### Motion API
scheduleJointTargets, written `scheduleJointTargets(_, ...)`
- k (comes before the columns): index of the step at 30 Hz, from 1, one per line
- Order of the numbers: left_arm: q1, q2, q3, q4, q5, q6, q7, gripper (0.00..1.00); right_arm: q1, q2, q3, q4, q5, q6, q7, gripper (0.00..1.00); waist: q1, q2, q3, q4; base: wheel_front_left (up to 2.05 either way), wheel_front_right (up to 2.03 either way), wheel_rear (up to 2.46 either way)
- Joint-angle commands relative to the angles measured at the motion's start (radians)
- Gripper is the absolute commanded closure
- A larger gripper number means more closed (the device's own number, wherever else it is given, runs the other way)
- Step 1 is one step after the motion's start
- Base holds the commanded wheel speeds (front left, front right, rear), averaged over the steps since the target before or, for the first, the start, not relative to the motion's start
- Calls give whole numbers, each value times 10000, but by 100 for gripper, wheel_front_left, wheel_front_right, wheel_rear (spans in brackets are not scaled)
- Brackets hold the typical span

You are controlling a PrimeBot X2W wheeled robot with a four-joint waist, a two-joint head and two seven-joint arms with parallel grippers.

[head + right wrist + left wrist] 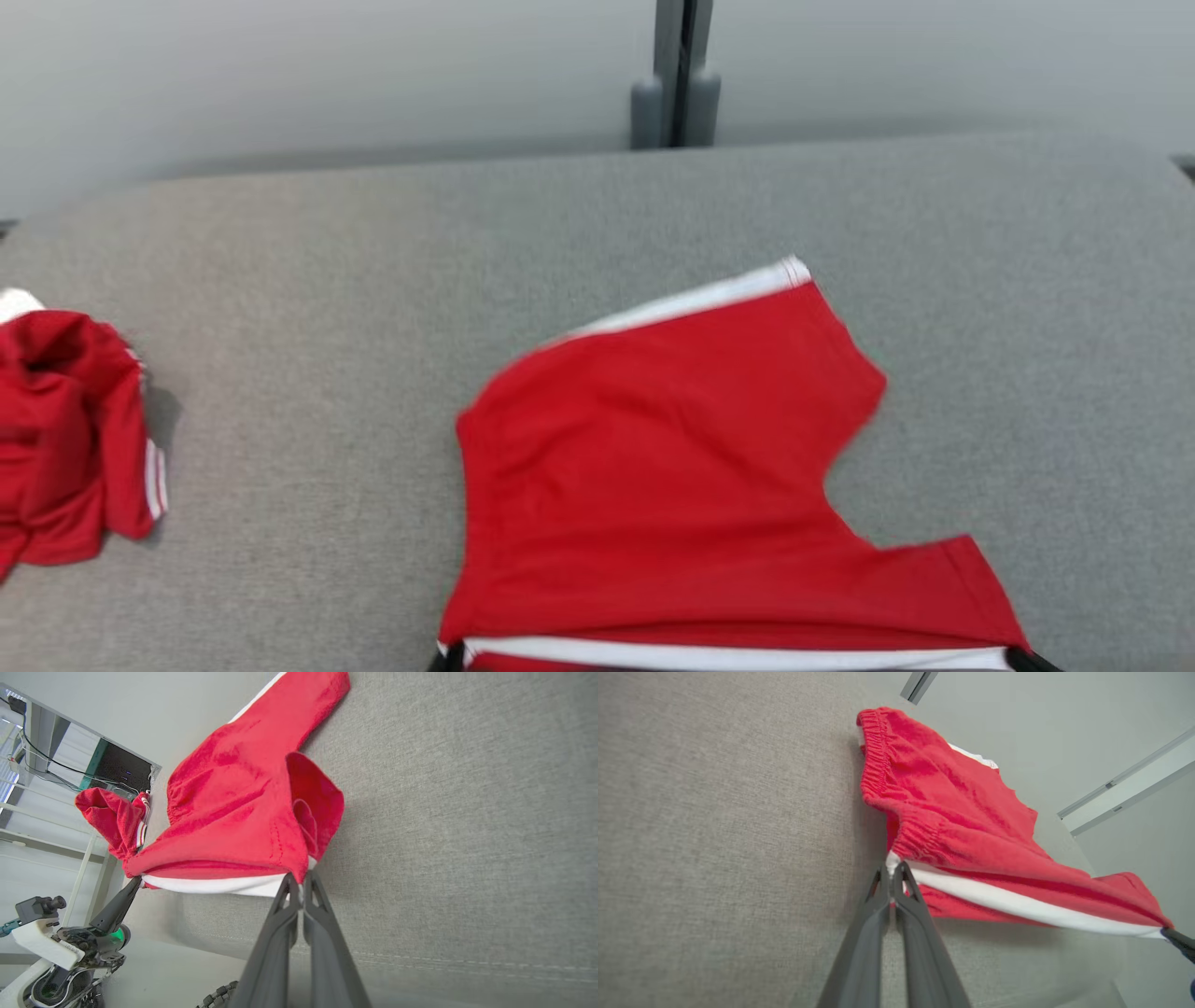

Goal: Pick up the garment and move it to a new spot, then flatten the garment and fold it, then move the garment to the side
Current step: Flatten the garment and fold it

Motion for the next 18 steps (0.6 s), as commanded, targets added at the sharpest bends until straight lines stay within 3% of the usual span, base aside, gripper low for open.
scheduleJointTargets(1,316,178,-2,-469,-51,231,211,100,281,-296,-294,-335,197,-3,-124,100,0,9,-409,301,0,0,0)
scheduleJointTargets(7,99,310,-253,-1707,54,538,934,100,42,-149,-922,-785,715,-3,-87,100,0,9,-91,305,0,0,0)
scheduleJointTargets(18,-3092,-149,-324,-1997,-34,753,2684,100,-4332,1342,-690,1351,-150,-1,1504,100,0,9,1136,715,0,0,0)
